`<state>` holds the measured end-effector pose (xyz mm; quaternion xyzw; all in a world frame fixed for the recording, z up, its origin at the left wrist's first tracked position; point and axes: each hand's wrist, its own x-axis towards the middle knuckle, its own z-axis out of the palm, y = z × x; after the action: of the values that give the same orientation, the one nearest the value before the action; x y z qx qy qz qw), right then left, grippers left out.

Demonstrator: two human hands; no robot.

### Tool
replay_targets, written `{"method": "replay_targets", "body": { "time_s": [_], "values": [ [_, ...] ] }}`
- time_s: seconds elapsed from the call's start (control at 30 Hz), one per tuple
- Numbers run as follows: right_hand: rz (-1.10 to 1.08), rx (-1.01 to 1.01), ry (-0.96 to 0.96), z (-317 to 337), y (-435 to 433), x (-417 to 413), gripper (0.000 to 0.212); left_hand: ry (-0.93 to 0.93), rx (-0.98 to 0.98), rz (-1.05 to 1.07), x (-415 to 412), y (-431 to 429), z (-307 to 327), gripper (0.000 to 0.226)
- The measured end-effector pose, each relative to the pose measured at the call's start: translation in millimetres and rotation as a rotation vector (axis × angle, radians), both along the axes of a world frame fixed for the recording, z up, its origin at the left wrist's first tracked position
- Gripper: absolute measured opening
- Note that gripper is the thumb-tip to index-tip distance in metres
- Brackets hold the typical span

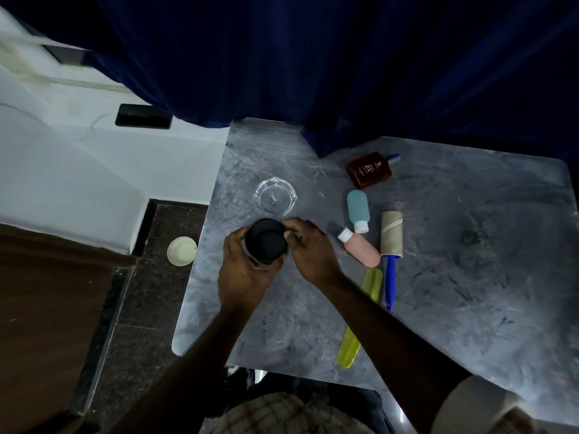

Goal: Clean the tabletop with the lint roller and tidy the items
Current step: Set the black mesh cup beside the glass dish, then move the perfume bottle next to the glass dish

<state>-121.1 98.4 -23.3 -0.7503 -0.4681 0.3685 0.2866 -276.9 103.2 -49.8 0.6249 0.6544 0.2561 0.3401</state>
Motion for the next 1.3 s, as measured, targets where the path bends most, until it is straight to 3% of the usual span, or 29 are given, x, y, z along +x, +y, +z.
{"method": "replay_targets", "body": {
  "time_s": [0.17,0.33,0.5,0.6,0.73,0.83,0.93,1.03,1.17,1.3],
  "values": [
    [-0.003,-0.02,0.017,-0.1,-1.5,-1.0,0.029,0.013,-0.027,0.021,2.6,-6.1,4.4,0.096],
    [-0.042,0.012,0.129,2.9,-8.5,20.4,0.029,-0.015,-0.006,-0.05,-18.0,-31.2,20.2,0.124],
    [-0.354,0.127,0.297,5.2,-18.4,102.4,0.022,-0.122,0.094,-0.164,-7.4,-35.7,56.9,0.066],
    [-0.401,0.005,0.188,8.0,-10.7,164.7,0.02,-0.167,0.142,-0.434,64.6,-7.6,74.5,0.04],
    [-0.382,-0.02,-0.051,7.1,24.4,224.2,0.021,0.04,0.141,-0.605,181.8,60.5,75.0,0.043],
    [-0.327,-0.071,-0.125,6.6,41.6,250.7,0.028,0.301,0.07,-0.707,251.7,105.8,61.4,0.065],
    [-0.249,-0.102,-0.238,3.5,42.4,267.7,0.027,0.593,0.052,-0.806,292.5,132.7,40.3,0.085],
    [-0.18,-0.131,-0.288,-4.0,40.2,273.7,0.026,0.734,0.011,-0.757,310.8,138.2,23.5,0.083],
    [-0.135,-0.154,-0.253,-13.1,34.3,279.1,0.027,0.797,0.077,-0.712,319.1,134.2,11.5,0.085],
    [-0.179,-0.084,-0.207,-11.7,29.9,279.2,0.027,0.608,0.094,-0.63,313.8,122.6,12.9,0.085]
  ]
}}
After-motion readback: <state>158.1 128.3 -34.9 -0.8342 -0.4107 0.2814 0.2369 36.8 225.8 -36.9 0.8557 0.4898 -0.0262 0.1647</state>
